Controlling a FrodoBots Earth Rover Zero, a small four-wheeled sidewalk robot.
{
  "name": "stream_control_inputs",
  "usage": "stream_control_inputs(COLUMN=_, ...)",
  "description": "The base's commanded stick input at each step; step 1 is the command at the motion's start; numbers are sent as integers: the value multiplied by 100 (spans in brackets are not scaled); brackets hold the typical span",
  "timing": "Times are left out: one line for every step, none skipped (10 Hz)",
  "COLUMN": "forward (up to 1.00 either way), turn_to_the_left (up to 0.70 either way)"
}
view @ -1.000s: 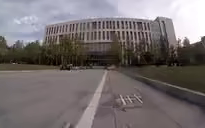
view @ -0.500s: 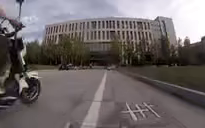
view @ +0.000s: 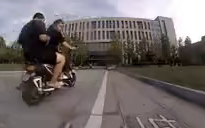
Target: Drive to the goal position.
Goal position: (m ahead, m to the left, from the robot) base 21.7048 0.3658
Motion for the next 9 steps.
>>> stream_control_inputs(forward=100, turn_to_the_left=0)
stream_control_inputs(forward=100, turn_to_the_left=0)
stream_control_inputs(forward=100, turn_to_the_left=0)
stream_control_inputs(forward=100, turn_to_the_left=0)
stream_control_inputs(forward=100, turn_to_the_left=0)
stream_control_inputs(forward=100, turn_to_the_left=0)
stream_control_inputs(forward=100, turn_to_the_left=0)
stream_control_inputs(forward=100, turn_to_the_left=0)
stream_control_inputs(forward=100, turn_to_the_left=0)
